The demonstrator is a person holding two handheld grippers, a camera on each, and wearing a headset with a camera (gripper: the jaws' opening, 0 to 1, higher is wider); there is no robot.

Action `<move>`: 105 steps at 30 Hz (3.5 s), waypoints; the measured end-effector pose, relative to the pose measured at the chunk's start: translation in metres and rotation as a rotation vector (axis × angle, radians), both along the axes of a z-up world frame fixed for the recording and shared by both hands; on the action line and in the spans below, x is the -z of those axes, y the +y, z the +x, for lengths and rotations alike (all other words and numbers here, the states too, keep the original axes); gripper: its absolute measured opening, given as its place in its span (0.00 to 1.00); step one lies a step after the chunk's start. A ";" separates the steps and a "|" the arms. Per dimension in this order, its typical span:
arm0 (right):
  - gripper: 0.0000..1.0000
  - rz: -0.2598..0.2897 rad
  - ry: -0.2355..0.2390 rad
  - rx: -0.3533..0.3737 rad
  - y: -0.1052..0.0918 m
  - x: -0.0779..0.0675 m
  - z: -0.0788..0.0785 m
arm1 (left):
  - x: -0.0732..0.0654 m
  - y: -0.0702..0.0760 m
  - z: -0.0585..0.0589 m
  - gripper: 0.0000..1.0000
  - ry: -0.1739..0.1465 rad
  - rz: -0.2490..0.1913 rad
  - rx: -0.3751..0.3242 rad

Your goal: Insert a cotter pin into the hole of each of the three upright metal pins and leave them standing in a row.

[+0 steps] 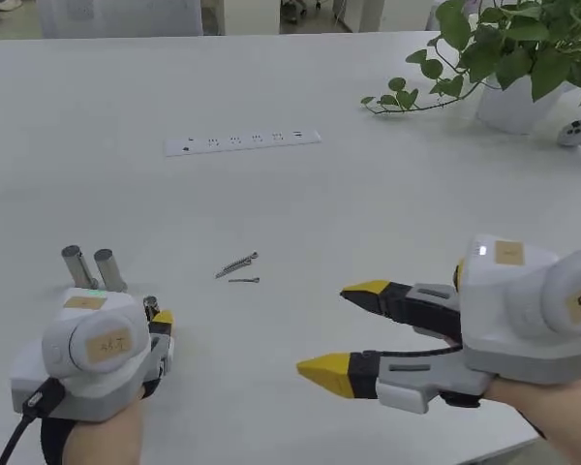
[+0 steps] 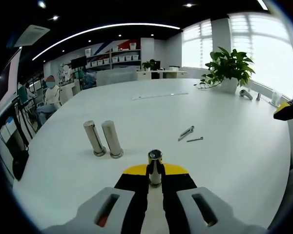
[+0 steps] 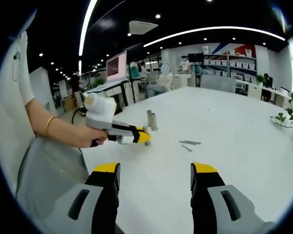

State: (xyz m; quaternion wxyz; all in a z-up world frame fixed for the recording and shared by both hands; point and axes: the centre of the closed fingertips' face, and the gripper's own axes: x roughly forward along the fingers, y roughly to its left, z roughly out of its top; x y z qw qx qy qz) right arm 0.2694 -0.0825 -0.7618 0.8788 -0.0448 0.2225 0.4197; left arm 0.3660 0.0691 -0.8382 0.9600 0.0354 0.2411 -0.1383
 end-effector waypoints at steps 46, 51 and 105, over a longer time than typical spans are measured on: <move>0.51 -0.030 0.061 0.010 0.001 -0.002 0.038 | -0.044 -0.017 -0.036 0.80 -0.020 -0.061 0.370; 0.48 -0.049 0.068 -0.003 0.002 -0.001 0.048 | -0.054 -0.016 -0.041 0.88 -0.045 -0.065 0.408; 0.25 -0.449 0.190 -0.296 0.044 0.079 0.123 | -0.068 0.038 -0.077 0.87 -0.076 -0.134 0.347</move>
